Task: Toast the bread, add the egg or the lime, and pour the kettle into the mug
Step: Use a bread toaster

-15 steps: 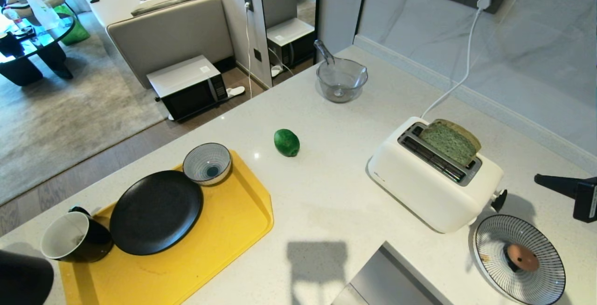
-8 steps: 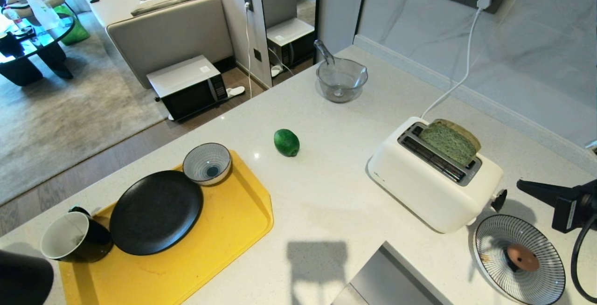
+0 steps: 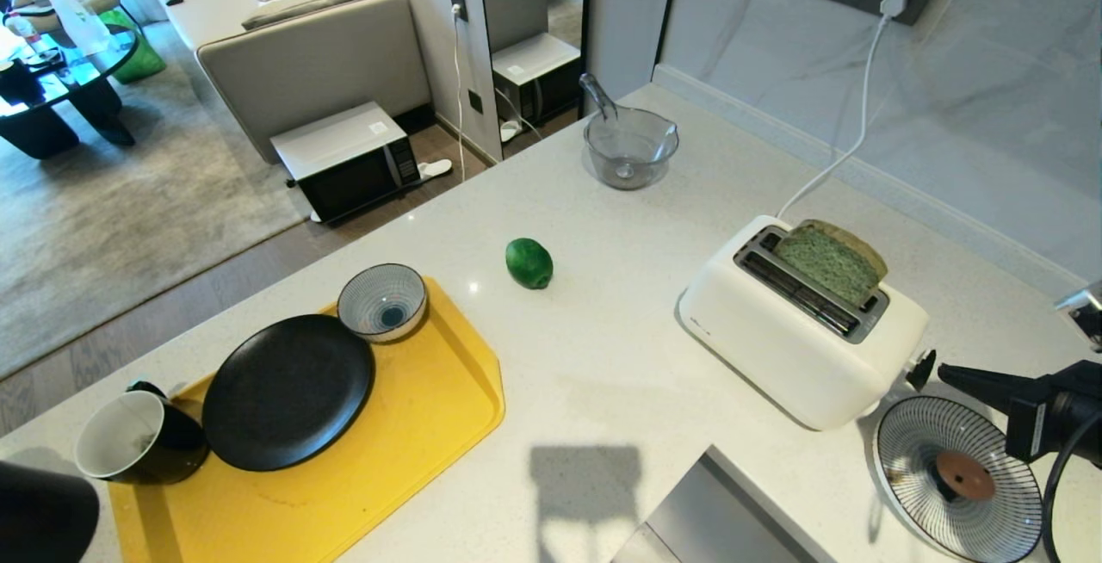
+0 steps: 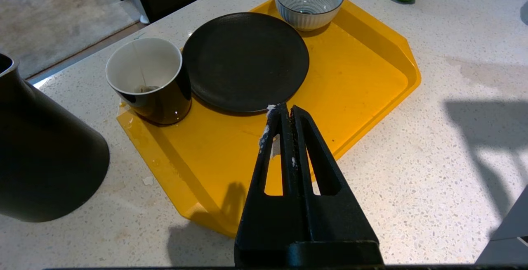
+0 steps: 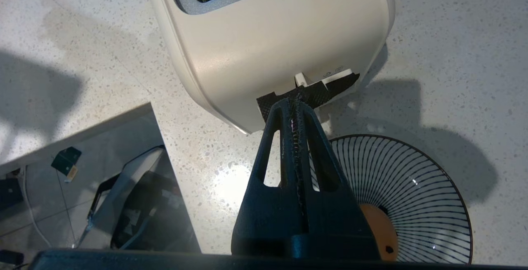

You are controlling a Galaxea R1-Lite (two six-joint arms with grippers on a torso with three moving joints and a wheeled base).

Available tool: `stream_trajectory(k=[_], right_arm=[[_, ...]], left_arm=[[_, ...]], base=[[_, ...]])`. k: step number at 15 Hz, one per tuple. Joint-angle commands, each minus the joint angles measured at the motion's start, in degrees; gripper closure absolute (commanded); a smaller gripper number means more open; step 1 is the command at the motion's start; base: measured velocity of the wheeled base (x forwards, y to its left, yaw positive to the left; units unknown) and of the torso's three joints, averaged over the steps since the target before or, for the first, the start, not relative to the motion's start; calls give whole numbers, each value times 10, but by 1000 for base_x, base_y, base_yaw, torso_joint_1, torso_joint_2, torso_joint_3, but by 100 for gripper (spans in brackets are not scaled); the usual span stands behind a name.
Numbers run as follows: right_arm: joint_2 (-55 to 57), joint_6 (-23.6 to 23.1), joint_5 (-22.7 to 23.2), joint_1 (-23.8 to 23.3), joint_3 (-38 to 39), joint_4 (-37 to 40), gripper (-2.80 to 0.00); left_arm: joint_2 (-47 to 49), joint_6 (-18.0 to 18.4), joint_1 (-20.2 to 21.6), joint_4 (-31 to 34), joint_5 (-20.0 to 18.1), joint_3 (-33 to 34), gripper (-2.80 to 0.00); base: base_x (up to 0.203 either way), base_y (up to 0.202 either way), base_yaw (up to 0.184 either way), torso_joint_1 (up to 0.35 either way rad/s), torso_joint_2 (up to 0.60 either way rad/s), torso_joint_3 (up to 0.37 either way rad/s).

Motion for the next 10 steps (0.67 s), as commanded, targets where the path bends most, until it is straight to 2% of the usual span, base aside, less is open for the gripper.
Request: stream_trajectory(k=[1, 10], right_arm=[[18, -1, 8, 0, -2, -6, 0], [64, -2, 16, 2, -11, -28, 0]], left_arm=[[-1, 0, 0, 0, 0, 10, 0], [-1, 0, 0, -1, 0, 10, 0]], base=[[0, 0, 0, 0, 0, 0], [0, 0, 0, 0, 0, 0]])
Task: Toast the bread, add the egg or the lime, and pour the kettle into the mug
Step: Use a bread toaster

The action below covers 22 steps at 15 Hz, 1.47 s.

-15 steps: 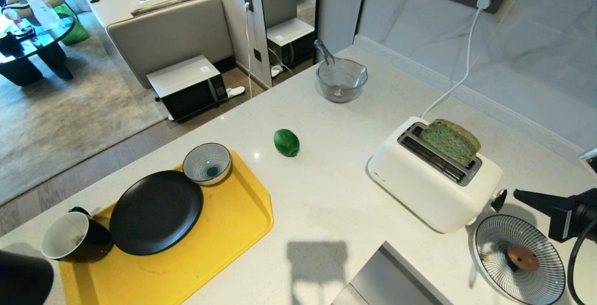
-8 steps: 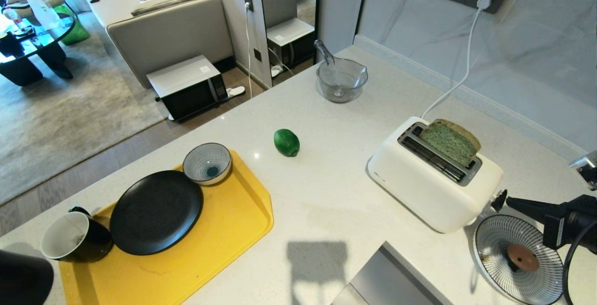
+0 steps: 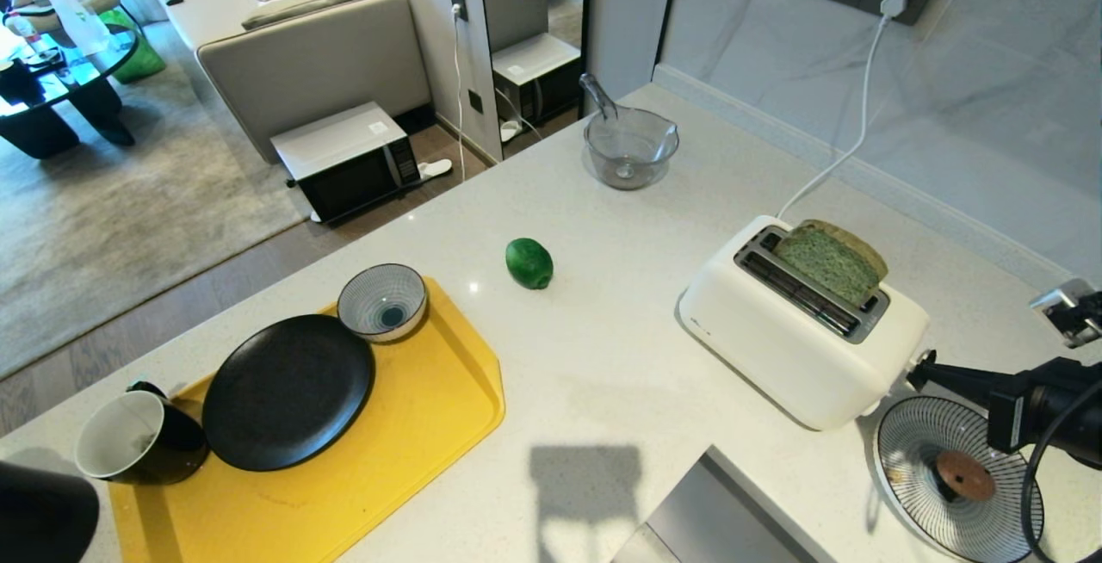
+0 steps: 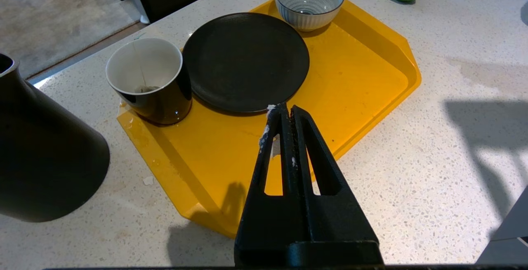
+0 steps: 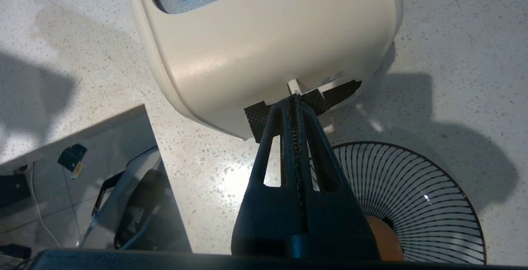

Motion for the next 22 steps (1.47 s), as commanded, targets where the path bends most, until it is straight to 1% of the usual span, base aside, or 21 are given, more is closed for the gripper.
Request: stream_trajectory(k=[1, 5, 9, 19, 22], right_arm=[[18, -2, 11, 1, -4, -2, 0], [39, -6, 12, 1, -21, -3, 0], [53, -22, 23, 0, -14, -3, 0], [89, -25, 25, 0, -9, -4, 0], [103, -24, 25, 0, -10, -21, 0]], left_arm=[[-1, 0, 0, -1, 0, 10, 0], [-1, 0, 0, 0, 0, 10, 0], [-1, 0, 0, -1, 0, 10, 0], [-1, 0, 0, 0, 0, 10, 0], [-1, 0, 0, -1, 0, 10, 0]], base=[[0, 0, 0, 0, 0, 0], [0, 0, 0, 0, 0, 0], [0, 0, 0, 0, 0, 0], [0, 0, 0, 0, 0, 0], [0, 0, 0, 0, 0, 0]])
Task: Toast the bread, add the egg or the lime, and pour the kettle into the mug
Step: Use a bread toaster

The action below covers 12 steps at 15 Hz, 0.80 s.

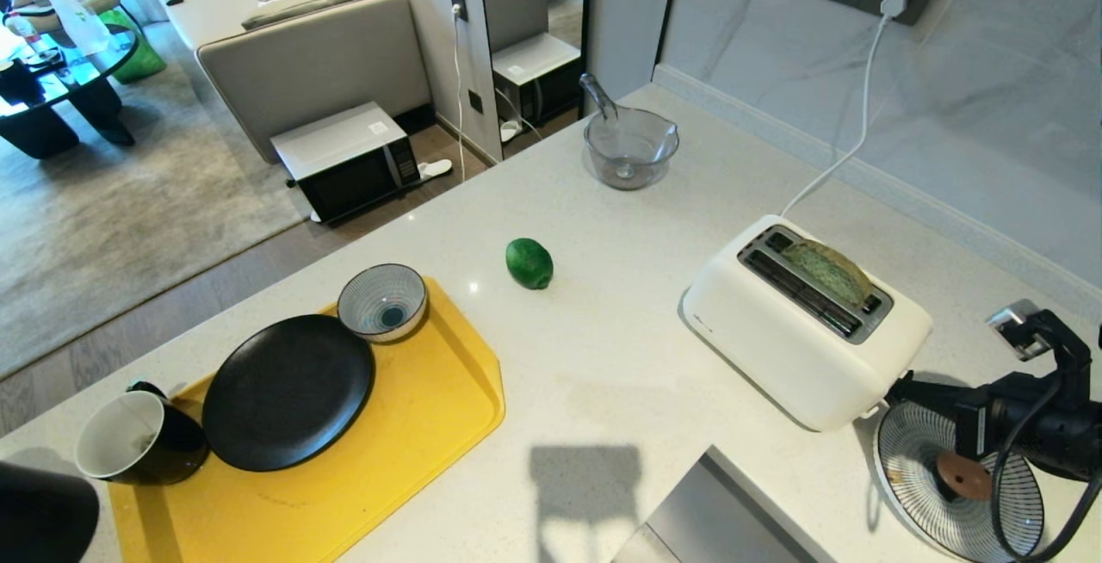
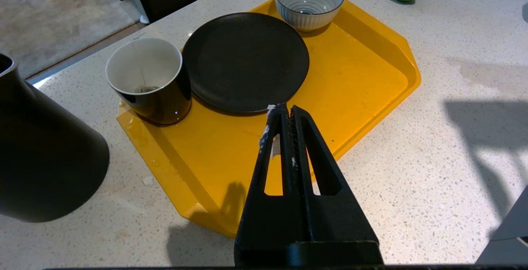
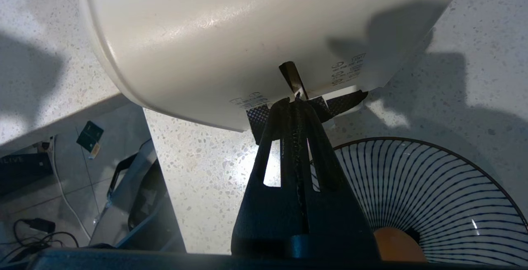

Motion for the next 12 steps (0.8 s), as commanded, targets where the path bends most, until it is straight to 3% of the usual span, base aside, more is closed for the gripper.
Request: stream_trajectory(k=[1, 12], right_arm=[[12, 0, 2, 0, 0, -10, 0], [14, 1, 3, 0, -3, -10, 0]], left_arm=[[-1, 0, 0, 0, 0, 10, 0], [-1, 0, 0, 0, 1, 10, 0]], base=[[0, 0, 0, 0, 0, 0], [0, 0, 0, 0, 0, 0]])
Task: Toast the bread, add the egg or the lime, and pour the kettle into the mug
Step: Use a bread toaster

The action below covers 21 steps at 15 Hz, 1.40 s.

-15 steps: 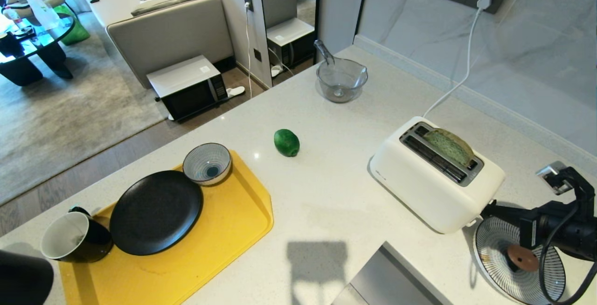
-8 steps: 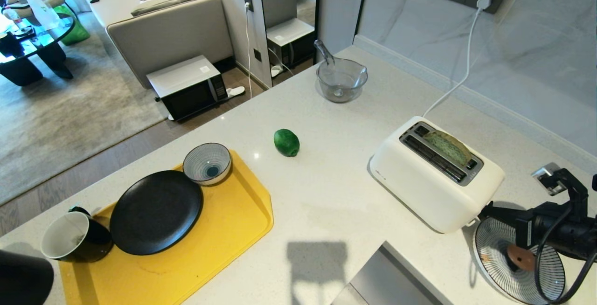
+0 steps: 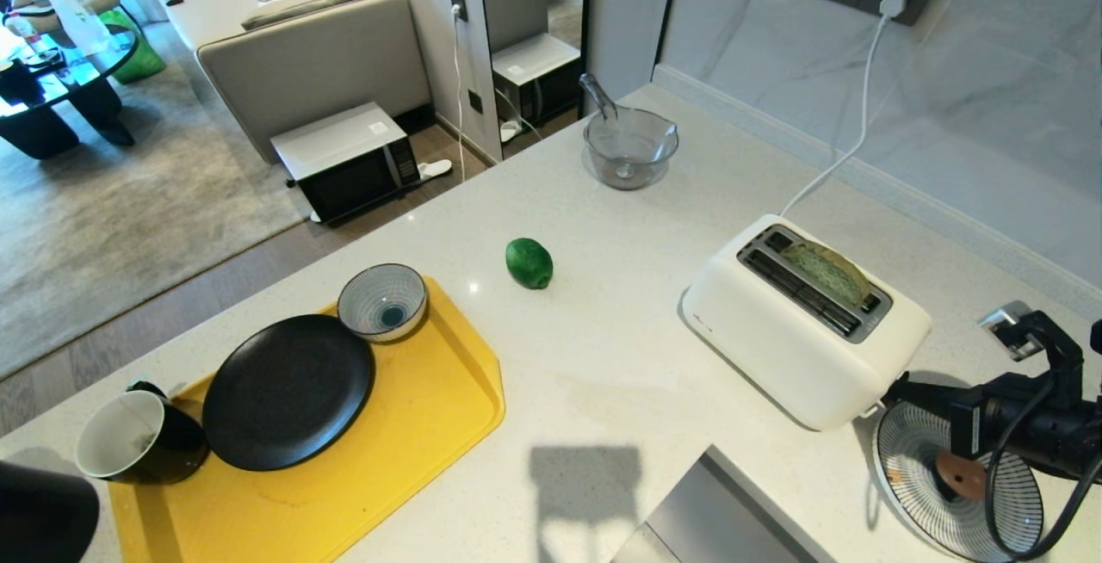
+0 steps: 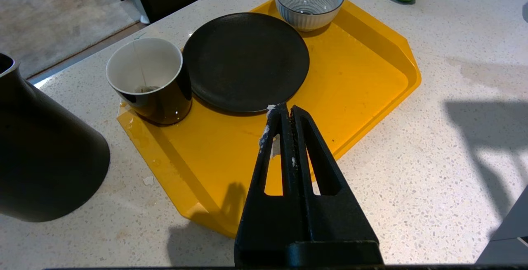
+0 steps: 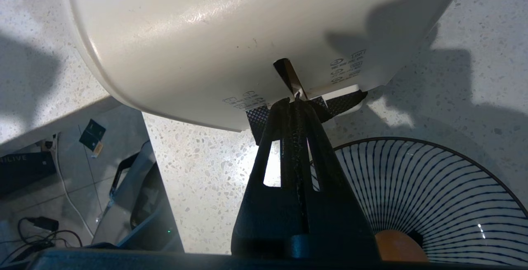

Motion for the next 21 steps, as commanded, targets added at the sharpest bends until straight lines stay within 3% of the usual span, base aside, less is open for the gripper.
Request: stream_trajectory(k=[1, 21], right_arm=[[0, -1, 2, 0, 0, -2, 0], [-1, -1, 2, 0, -4, -2, 0]], left_arm=[[-1, 0, 0, 0, 0, 10, 0], [-1, 0, 0, 0, 0, 10, 0]], base=[[0, 0, 0, 0, 0, 0], [0, 0, 0, 0, 0, 0]])
